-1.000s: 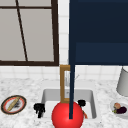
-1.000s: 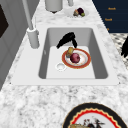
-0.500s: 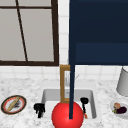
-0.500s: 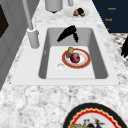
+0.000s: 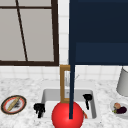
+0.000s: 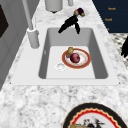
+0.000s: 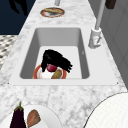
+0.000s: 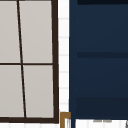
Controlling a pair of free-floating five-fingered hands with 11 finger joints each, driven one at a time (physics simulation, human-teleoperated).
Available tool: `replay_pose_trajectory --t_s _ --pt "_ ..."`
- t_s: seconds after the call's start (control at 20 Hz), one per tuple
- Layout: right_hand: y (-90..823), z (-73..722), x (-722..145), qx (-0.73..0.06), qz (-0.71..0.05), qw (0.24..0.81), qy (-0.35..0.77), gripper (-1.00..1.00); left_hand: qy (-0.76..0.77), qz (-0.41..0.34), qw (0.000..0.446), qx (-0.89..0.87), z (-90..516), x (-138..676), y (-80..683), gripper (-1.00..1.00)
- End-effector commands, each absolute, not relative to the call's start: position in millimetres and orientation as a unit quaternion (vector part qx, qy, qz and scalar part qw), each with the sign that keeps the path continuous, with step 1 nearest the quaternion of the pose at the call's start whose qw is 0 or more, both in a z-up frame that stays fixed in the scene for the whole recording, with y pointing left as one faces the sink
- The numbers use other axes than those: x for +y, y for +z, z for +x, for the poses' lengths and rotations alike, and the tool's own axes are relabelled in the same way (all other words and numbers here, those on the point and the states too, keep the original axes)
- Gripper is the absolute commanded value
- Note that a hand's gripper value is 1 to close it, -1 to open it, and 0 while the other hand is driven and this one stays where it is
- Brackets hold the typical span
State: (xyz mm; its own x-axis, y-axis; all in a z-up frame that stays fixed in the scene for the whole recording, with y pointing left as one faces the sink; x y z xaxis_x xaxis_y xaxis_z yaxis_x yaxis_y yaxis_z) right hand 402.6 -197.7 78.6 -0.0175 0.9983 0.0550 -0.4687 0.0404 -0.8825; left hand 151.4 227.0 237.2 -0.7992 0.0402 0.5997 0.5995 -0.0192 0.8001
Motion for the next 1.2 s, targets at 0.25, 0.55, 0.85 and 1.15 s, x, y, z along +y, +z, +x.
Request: replay_pose_trajectory --t_s 0.25,0.55,0.85,1.15 --pt "104.0 395.9 -228.8 -0.393 -0.338 0.609 0.601 -1.00 -0.673 -0.239 0.208 -0.669 151.4 227.0 237.2 0.00" --pt "120.4 381.5 -268.0 -0.407 -0.328 0.615 0.591 -1.00 -0.673 -0.239 0.208 -0.669 151.4 227.0 237.2 0.00" --pt "137.9 372.7 -310.0 -0.400 -0.331 0.612 0.597 -1.00 -0.673 -0.239 0.208 -0.669 151.4 227.0 237.2 0.00" --pt "139.0 369.6 -354.0 -0.388 -0.321 0.618 0.604 -1.00 -0.673 -0.239 0.208 -0.669 151.4 227.0 237.2 0.00"
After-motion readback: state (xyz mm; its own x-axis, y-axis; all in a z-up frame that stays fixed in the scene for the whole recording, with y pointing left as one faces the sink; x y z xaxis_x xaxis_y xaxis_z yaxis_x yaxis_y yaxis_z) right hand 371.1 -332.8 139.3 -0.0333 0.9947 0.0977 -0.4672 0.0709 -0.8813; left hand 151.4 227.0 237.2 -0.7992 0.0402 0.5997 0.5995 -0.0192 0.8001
